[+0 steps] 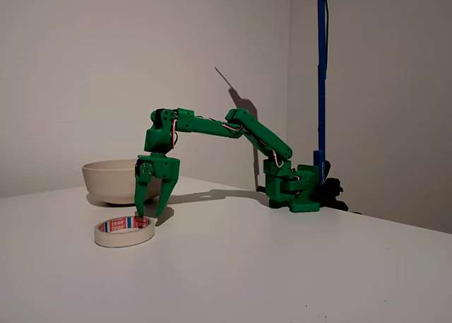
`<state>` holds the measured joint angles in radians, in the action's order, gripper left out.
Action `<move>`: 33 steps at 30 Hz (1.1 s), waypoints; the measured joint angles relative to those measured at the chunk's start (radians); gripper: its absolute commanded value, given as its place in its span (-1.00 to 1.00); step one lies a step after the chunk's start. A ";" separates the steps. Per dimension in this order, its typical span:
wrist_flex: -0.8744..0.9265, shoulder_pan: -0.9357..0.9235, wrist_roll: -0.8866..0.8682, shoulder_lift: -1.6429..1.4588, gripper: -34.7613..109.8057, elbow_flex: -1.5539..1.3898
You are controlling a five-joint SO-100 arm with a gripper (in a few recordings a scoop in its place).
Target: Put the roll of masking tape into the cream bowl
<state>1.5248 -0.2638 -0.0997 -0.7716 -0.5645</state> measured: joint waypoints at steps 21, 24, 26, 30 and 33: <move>-0.028 -0.028 0.000 0.123 -0.63 0.032; -0.034 -0.026 -0.008 0.123 -0.63 0.037; -0.034 -0.025 -0.015 0.123 -0.63 0.038; -0.034 -0.018 -0.015 0.123 -0.63 0.038; -0.034 -0.017 -0.021 0.123 -0.64 0.038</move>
<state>1.4910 -0.2807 -0.1212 -0.6489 -0.5262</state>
